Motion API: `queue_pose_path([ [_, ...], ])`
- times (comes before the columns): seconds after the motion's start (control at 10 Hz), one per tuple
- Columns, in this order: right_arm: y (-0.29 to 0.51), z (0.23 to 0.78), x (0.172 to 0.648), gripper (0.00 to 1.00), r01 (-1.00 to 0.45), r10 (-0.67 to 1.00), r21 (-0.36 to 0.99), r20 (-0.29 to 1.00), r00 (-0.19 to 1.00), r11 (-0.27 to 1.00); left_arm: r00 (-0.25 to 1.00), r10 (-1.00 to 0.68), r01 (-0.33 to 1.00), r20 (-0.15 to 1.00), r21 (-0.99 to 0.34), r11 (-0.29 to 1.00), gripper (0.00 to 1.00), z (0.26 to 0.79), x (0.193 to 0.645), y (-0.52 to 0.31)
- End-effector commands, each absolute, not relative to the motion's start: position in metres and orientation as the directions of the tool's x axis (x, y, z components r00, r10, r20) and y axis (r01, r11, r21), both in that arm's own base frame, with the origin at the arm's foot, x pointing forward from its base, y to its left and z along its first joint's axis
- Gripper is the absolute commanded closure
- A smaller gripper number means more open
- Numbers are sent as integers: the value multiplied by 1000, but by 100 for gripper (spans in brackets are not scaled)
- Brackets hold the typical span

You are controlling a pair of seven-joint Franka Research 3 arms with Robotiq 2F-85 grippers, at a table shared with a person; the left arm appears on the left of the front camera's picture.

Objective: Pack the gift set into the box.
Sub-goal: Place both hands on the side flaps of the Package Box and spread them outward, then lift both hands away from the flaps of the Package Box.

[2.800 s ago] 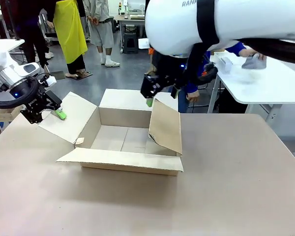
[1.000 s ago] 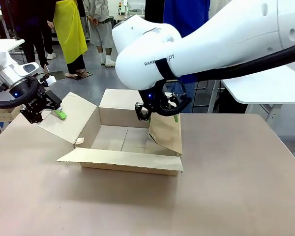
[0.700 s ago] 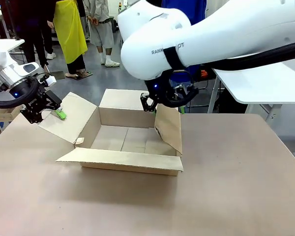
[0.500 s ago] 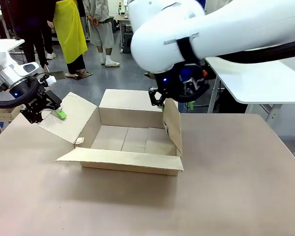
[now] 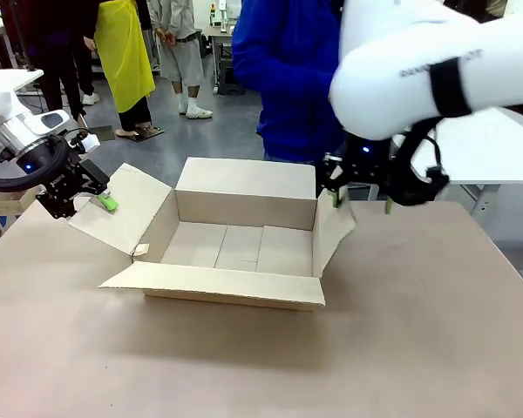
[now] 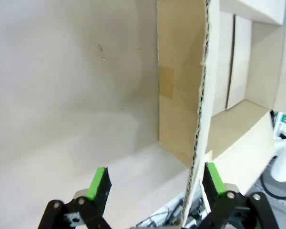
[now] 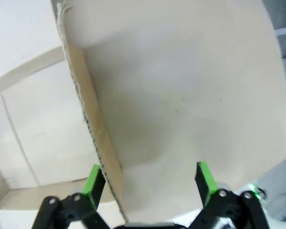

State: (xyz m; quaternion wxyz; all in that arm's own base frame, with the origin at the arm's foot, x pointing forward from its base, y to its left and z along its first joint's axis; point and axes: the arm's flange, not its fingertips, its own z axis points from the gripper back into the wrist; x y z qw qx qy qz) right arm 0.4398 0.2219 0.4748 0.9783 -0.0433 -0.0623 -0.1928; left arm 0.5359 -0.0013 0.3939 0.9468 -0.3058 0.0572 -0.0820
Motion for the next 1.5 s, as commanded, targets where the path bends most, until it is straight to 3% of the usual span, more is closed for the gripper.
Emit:
queue_pose_path([
  [0.0,189,446,423,0,412,-414,39,111,904,910,982,-179,111,-64,-575,811,0,395,533,-3],
  [0.1,183,432,422,0,458,-461,60,114,880,887,982,-179,111,-64,-575,811,0,395,533,-3],
  [0.2,201,462,433,0,408,-402,-19,128,907,913,982,-179,111,-64,-575,811,0,395,533,-3],
  [1.4,201,462,433,0,408,-402,-19,128,907,913,982,-179,111,-64,-575,811,0,395,533,-3],
])
